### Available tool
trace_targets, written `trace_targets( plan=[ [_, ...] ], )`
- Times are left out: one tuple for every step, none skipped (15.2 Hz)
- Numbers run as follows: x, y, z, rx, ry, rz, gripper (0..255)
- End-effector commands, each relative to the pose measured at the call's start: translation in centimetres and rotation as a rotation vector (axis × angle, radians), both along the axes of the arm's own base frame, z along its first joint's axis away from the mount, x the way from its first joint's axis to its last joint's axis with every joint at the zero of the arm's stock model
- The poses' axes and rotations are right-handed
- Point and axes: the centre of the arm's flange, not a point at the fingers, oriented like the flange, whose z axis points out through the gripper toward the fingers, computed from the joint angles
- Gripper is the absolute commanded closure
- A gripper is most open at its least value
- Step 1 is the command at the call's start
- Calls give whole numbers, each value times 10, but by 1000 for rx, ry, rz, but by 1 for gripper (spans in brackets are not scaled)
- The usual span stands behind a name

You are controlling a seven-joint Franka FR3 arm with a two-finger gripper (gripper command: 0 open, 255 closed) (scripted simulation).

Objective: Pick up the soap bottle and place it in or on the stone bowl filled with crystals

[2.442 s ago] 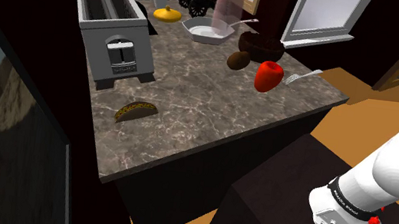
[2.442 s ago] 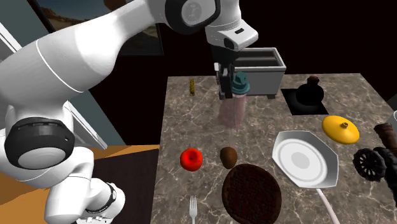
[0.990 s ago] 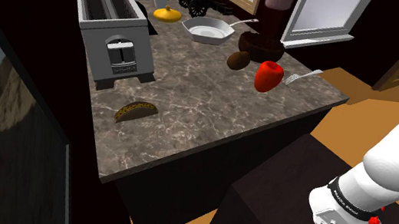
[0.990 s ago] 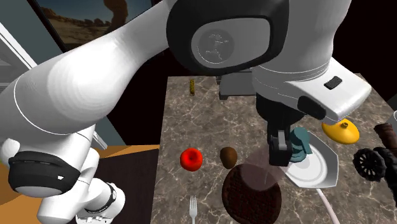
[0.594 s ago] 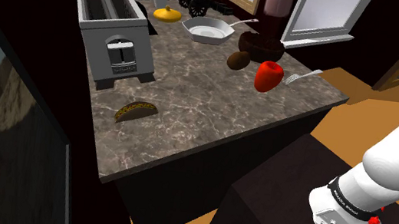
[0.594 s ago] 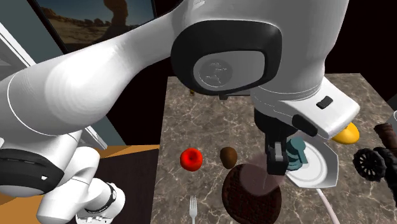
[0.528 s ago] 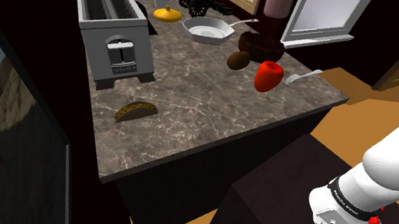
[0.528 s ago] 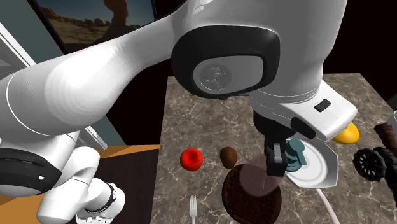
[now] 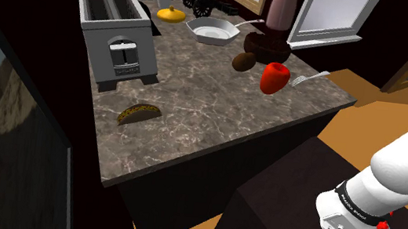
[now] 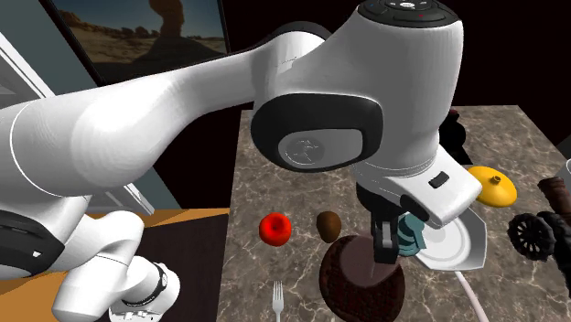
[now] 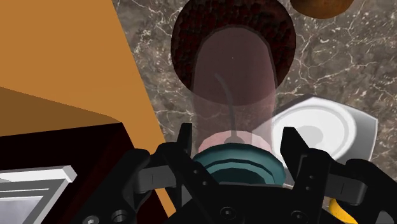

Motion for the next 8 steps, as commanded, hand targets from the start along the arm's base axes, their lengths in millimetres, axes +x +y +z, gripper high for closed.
trace_targets(
  plan=[
    [0,0,-11,0,-1,0,255],
    [0,0,-16,0,-1,0,255],
    [0,0,-22,0,-1,0,255],
    [0,0,-27,0,-1,0,255],
    [0,0,-32,0,-1,0,255],
    [0,0,-37,0,-1,0,255],
    [0,0,-43,0,-1,0,255],
    [0,0,-48,0,-1,0,255]
  ],
)
